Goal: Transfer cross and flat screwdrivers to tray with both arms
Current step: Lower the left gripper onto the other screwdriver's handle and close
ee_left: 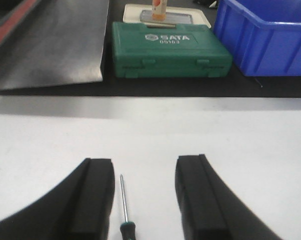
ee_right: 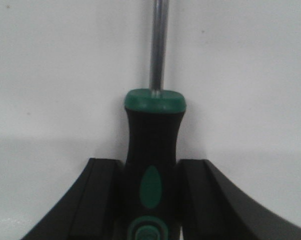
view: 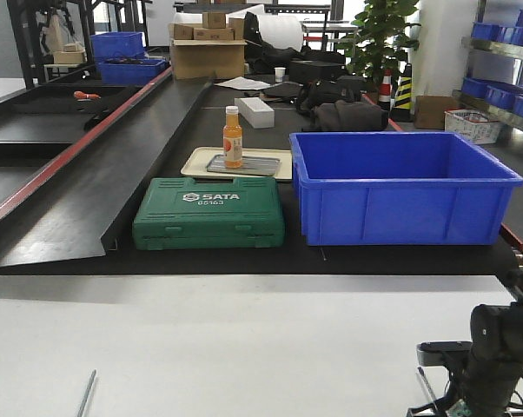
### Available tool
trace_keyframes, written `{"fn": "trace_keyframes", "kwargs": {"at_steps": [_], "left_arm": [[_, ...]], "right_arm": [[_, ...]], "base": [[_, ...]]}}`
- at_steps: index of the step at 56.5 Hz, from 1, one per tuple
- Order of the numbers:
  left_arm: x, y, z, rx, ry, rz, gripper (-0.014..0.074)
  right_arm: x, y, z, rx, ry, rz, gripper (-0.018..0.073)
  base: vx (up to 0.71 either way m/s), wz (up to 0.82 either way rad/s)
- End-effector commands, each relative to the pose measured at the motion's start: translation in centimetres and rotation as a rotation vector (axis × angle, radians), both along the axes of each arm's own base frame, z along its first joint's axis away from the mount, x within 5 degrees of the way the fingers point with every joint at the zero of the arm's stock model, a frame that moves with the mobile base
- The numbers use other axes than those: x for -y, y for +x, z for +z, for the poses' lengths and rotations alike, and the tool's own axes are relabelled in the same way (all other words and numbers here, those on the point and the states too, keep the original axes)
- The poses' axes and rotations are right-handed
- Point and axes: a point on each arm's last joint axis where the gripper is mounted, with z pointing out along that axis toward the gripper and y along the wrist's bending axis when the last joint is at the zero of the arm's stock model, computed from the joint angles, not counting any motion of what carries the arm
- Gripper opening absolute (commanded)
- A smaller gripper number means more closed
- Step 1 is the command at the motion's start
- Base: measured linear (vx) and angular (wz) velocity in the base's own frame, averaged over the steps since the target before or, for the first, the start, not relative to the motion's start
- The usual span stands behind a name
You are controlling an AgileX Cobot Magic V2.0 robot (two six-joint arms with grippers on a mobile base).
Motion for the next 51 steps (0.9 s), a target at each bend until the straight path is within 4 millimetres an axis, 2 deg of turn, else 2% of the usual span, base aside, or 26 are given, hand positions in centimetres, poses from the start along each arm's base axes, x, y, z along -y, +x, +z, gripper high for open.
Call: {"fn": "trace_keyframes", "kwargs": {"at_steps": [1, 10, 18, 23, 29, 35, 45, 51], "left_arm": [[0.0, 0.2, 1.4, 0.040, -0.057, 0.019, 0.0426], [0.3, 2.0, 1.0, -0.070, -0.050, 0.014, 0.0426], [0.9, 5.3, 1.2, -0.239, -0.030, 0.001, 0.0426], [1.3, 7.9, 0.5, -0.358, -0.017, -0.006, 0.0426], [1.7, 10.9, -1.4, -0.493, -0.001, -0.011, 0.0426], [2.1, 13.5, -4.2, -0.621, 0.004, -0.006, 0.0426], [2.3, 15.6, -9.1, -0.776, -0.005, 0.023, 0.0426], [2.4, 16.2, -11.3, -0.837, 0.003, 0.026, 0.0426]], "right_arm": [[-0.2, 0.2, 1.4, 0.036, 0.034, -0.026, -0.0011], [-0.2, 0.3, 1.4, 0.044, 0.034, -0.027, -0.0008], [-0.2, 0.3, 1.4, 0.047, 0.035, -0.028, -0.0008], [-0.2, 0.3, 1.4, 0.047, 0.035, -0.028, -0.0008], [-0.2, 0.3, 1.4, 0.049, 0.035, -0.028, -0.0008], [-0.2, 0.4, 1.4, 0.050, 0.035, -0.028, -0.0008], [-0.2, 0.4, 1.4, 0.050, 0.035, -0.028, -0.0008], [-0.2, 0.4, 1.4, 0.050, 0.035, -0.028, -0.0008]], "base": [[0.00, 0.00], [0.00, 0.00], [0.00, 0.00], [0.00, 0.00], [0.00, 0.00], [0.00, 0.00], [0.00, 0.00], [0.00, 0.00]]}}
